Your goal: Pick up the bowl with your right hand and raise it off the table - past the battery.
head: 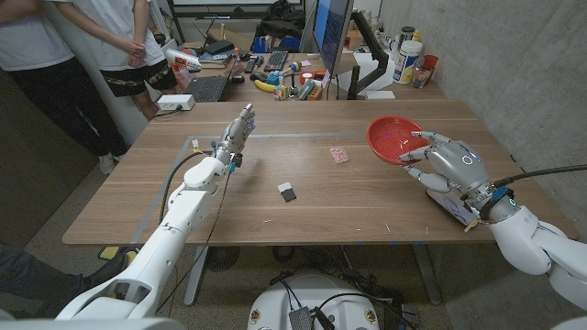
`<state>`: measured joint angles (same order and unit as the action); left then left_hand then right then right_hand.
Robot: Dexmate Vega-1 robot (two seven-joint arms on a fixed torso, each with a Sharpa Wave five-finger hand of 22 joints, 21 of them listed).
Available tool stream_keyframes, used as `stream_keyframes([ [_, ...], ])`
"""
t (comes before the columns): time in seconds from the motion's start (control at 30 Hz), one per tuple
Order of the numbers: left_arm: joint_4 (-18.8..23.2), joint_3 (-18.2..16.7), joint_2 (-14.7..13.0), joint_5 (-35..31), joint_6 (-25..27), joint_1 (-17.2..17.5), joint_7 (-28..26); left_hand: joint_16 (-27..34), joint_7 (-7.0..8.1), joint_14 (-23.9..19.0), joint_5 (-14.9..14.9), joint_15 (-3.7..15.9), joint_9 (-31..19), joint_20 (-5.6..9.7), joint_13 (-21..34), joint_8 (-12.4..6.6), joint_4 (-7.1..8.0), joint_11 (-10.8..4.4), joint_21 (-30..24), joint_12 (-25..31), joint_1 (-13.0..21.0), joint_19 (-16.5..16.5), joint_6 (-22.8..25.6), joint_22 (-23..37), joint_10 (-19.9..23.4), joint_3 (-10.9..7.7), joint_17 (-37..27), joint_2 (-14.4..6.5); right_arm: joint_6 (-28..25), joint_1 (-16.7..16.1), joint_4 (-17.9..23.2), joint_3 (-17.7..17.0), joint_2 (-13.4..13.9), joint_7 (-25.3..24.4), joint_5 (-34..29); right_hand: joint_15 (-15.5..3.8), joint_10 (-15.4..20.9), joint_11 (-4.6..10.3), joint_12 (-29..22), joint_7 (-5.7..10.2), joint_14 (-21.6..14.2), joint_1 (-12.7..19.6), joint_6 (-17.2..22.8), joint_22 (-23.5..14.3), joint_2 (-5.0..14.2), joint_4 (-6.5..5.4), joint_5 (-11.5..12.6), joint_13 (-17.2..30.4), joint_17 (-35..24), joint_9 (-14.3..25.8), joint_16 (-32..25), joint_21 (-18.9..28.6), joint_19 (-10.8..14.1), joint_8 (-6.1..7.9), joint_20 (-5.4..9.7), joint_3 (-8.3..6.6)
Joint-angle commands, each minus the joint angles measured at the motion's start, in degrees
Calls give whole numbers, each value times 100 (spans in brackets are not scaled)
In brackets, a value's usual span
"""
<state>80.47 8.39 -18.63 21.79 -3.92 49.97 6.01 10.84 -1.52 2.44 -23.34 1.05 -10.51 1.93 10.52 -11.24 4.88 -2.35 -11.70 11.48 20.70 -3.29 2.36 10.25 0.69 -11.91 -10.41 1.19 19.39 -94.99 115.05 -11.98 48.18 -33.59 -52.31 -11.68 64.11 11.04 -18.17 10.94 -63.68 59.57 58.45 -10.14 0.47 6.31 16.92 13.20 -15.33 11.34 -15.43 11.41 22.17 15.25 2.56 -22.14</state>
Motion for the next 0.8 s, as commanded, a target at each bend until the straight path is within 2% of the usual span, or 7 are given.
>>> stream_keyframes([
  [0.03,71,-17,-25,21,8,31,-24,25,-19,-38,14,-6,-18,383,29,-33,-25,-4,-55,50,87,52,65,23,65,21,-3,3,179,50,180,-277,-345,269,-118,-199,57,8,0,-1,-62,3,84,-14,70,-3,26,10,-26,20,-36,23,42,39,194,24],
  [0.8,222,24,-78,-50,232,36,-152,23,-22,-87,28,-15,-18,410,27,-32,-49,28,-60,53,135,97,84,22,113,34,1,-9,317,25,192,-371,-747,371,-227,-199,110,8,9,-8,-112,-84,82,-18,90,-41,2,40,-80,25,-47,19,74,28,174,78],
])
